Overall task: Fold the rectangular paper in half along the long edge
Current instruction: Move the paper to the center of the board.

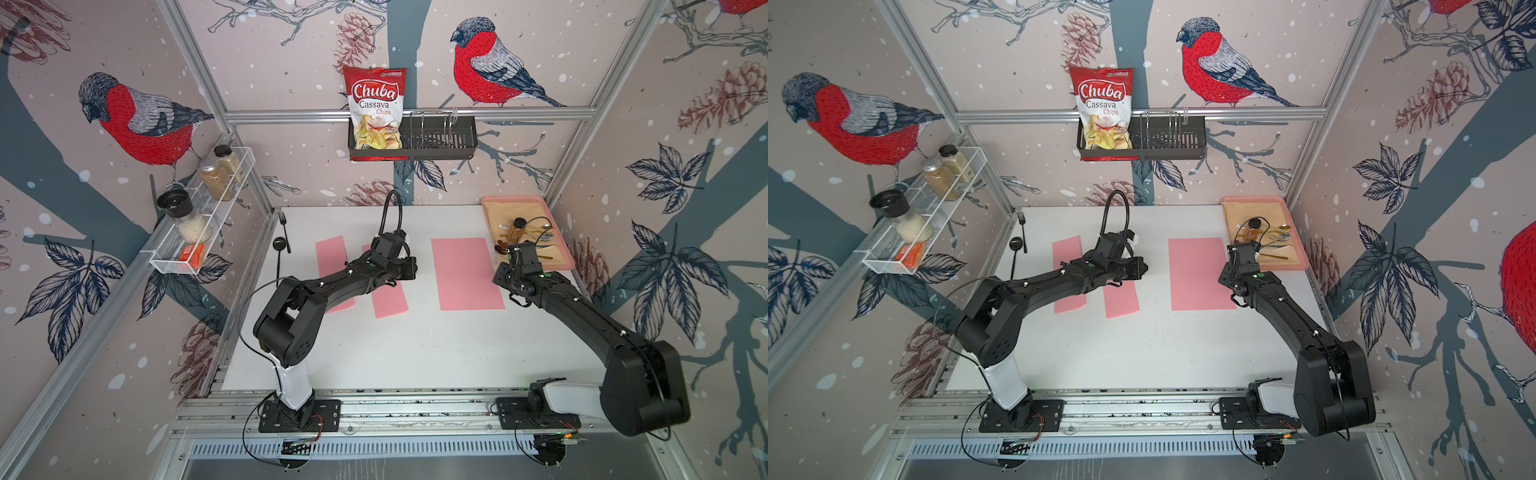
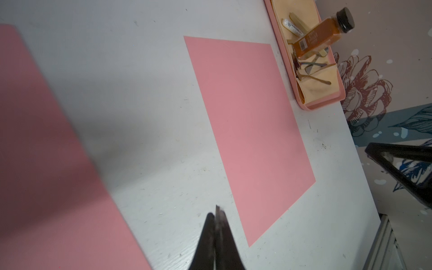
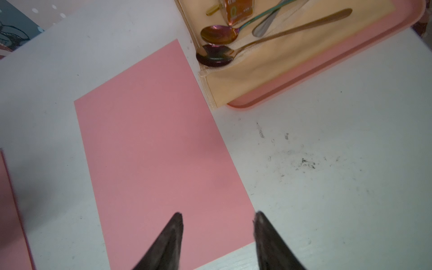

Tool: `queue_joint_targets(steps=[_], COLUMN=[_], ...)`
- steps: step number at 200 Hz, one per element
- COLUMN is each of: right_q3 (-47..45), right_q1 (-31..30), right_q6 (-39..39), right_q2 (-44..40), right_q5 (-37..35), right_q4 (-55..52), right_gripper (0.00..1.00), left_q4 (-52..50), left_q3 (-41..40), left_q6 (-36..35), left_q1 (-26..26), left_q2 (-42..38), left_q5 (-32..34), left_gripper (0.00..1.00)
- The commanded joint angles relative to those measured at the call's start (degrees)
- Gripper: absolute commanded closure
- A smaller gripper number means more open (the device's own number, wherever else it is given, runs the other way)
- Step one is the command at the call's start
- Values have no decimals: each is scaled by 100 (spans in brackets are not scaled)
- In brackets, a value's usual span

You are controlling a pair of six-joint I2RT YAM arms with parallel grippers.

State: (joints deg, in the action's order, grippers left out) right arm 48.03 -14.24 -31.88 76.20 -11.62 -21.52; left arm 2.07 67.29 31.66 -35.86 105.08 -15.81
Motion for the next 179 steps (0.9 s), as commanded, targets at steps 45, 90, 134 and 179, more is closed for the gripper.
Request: queue_joint_targets(steps=[45, 90, 134, 179], right_q3=[472, 788, 1048, 989], right_q1=[-266, -537, -783, -1066], right_q6=[451, 593, 692, 681], right_q2=[1160, 1911, 2444, 2537], right_q5=[227, 155, 25, 76], right_q4=[17, 147, 100, 82], right_gripper=[46, 45, 45, 45], left_q4=[894, 687, 642, 592], left_q3=[-503, -743, -829, -954], left_q6=[836, 937, 1088, 1277], left_q1=[-165, -211, -224, -229], left_q2=[-149, -374, -298, -287], left_q5=[157, 552, 732, 1058], left_gripper=[100, 96, 91, 100])
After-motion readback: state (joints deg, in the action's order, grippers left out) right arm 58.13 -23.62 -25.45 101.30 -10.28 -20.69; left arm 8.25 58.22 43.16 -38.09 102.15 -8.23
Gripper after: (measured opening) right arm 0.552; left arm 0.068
